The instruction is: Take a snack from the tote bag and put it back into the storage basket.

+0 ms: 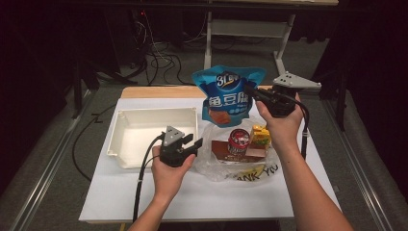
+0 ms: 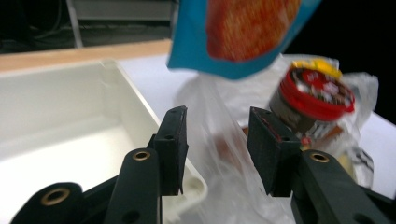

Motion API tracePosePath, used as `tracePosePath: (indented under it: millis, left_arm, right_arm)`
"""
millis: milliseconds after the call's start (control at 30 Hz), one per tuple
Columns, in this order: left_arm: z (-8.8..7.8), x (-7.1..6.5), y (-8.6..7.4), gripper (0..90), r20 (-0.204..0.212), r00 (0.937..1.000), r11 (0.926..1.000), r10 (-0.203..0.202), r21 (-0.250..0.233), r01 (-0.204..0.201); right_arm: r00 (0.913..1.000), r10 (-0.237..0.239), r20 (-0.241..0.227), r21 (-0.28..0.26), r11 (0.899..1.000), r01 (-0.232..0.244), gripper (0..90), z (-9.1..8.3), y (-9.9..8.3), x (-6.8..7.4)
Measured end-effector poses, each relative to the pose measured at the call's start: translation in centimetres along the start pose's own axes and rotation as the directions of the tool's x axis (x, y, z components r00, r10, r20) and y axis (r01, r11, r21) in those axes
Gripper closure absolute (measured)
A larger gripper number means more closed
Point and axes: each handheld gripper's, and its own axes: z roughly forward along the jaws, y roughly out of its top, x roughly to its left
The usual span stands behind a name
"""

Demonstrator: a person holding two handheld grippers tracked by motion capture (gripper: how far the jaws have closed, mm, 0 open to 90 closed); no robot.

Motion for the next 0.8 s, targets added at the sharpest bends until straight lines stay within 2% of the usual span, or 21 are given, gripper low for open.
tracePosePath:
  millis: [100,133,233,400,533,633,800]
  left_arm:
    - [-0.4,0.3,0.8,56.8,-0.01,0.9999,0.9998,0.005,-0.018,-0.005]
    - [-0.8,0.6,1.7,55.3,-0.019,0.9998,0.9991,0.006,-0.043,-0.007]
    - [-1.2,0.9,2.6,53.8,-0.027,0.9996,0.9976,0.005,-0.069,-0.006]
    - [-1.9,1.3,5.2,47.4,-0.041,0.9991,0.992,0.011,-0.126,-0.016]
    - [-2.1,1.2,6.4,42.3,-0.046,0.9989,0.9881,0.012,-0.153,-0.018]
    - [-2.1,1.0,7.5,42.2,-0.037,0.9993,0.9867,0.005,-0.162,-0.011]
    - [-1.6,0.8,8.4,42.8,-0.054,0.9984,0.9881,-0.019,-0.154,0.01]
  right_arm:
    - [1.0,-0.001,-0.002,0.008,1.0,0.001,90.0,0.2,0.2,0.5]
    - [1.0,0.001,-0.008,0.008,1.0,-0.001,90.0,0.6,0.3,0.8]
    - [0.9999,0.001,-0.013,0.008,1.0,-0.001,90.0,0.9,0.3,1.1]
    - [0.9995,0.011,-0.031,0.01,1.0,-0.011,90.0,2.0,0.1,2.2]
    - [0.9992,0.008,-0.039,0.011,1.0,-0.007,90.0,2.5,0.1,2.8]
    - [0.999,0.005,-0.044,0.015,1.0,-0.005,90.0,3.0,0.0,3.5]
    - [0.9988,-0.013,-0.047,0.039,0.999,0.015,90.0,3.6,-0.3,4.4]
